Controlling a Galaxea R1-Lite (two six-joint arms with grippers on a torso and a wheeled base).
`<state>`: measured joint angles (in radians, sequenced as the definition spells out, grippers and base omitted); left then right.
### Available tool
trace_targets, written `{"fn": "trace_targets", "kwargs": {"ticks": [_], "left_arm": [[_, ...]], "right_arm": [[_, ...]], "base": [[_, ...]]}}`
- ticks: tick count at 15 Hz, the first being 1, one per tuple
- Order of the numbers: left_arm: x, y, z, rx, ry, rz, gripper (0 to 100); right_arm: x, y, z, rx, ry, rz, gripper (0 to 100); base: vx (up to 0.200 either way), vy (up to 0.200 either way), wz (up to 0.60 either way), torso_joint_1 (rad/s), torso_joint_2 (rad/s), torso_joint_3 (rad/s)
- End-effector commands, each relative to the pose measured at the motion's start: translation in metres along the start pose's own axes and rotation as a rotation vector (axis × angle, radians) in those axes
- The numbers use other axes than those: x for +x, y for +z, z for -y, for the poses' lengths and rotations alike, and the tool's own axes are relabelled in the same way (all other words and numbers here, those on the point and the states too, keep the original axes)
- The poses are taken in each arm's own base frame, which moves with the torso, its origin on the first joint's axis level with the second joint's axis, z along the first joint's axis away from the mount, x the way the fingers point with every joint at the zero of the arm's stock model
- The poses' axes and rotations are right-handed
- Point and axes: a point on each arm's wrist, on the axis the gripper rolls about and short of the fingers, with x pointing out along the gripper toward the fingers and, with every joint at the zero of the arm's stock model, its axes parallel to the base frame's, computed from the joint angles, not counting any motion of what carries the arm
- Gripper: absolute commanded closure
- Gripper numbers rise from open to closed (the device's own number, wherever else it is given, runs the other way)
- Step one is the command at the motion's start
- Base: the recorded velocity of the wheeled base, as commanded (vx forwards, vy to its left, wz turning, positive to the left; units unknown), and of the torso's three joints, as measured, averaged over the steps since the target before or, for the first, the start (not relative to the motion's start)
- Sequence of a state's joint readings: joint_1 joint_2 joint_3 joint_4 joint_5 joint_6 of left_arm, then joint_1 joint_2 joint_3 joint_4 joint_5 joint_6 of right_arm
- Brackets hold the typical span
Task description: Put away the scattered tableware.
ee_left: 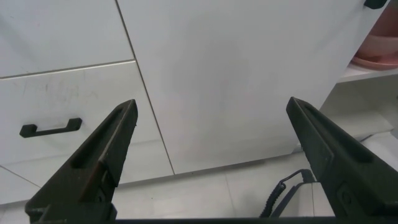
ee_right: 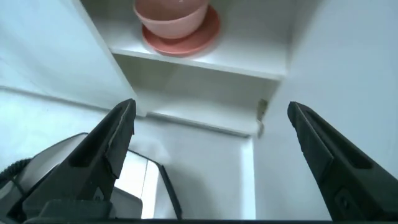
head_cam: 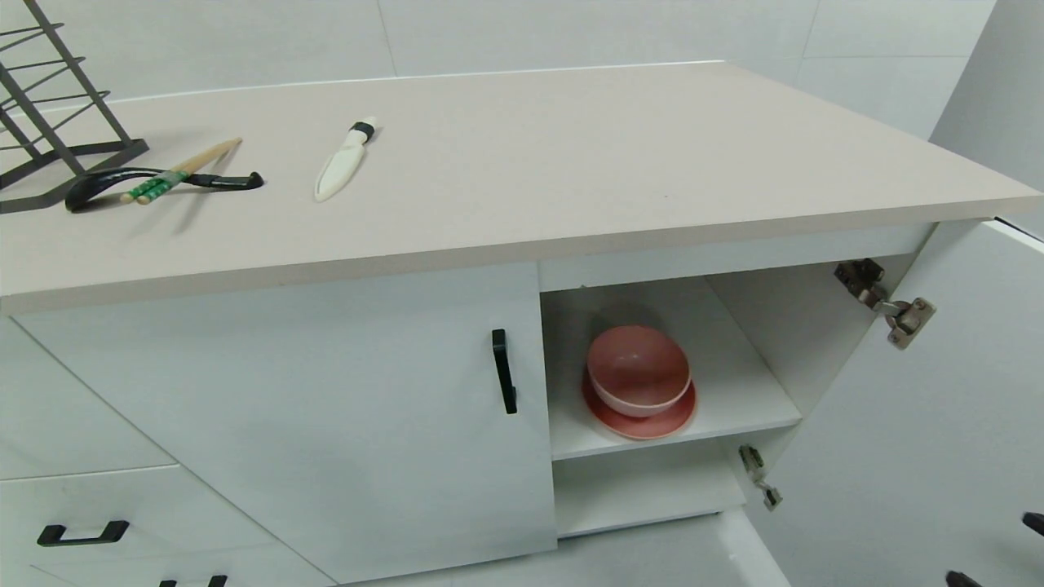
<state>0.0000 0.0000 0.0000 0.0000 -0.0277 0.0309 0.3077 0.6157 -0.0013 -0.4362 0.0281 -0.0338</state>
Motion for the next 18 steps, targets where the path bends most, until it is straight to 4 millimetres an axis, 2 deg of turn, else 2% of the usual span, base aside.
{"fn": "trace_targets", "kwargs": {"ticks": [1, 6, 10, 12, 14, 18], "left_arm": [[0.0001, 0.0, 0.0, 0.0, 0.0, -0.002, 0], [0.0, 0.0, 0.0, -0.002, 0.002, 0.0, 0], [0.0, 0.0, 0.0, -0.002, 0.002, 0.0, 0], [0.0, 0.0, -0.0001, 0.0, 0.005, 0.0, 0], [0.0, 0.0, -0.0001, -0.002, 0.005, 0.0, 0], [0.0, 0.0, -0.0001, -0.006, 0.006, 0.0, 0]], "right_arm": [[-0.0503, -0.0431, -0.0045, 0.025, -0.127, 0.131, 0], [-0.0496, -0.0487, -0.0049, 0.036, -0.221, 0.062, 0], [-0.0493, -0.0487, -0.0049, 0.039, -0.233, 0.066, 0], [-0.0501, -0.0486, -0.0061, 0.047, -0.294, 0.078, 0], [-0.0555, -0.0511, -0.0091, 0.038, -0.35, 0.158, 0], [-0.0558, -0.0511, -0.0092, 0.042, -0.355, 0.165, 0]], "base": [[0.0, 0.0, 0.0, 0.0, 0.0, 0.0], [0.0, 0.0, 0.0, 0.0, 0.0, 0.0], [0.0, 0.0, 0.0, 0.0, 0.0, 0.0], [0.0, 0.0, 0.0, 0.0, 0.0, 0.0], [-0.2, 0.0, 0.0, -0.002, 0.0, 0.0], [-0.2, 0.0, 0.0, 0.002, 0.0, 0.0]]}}
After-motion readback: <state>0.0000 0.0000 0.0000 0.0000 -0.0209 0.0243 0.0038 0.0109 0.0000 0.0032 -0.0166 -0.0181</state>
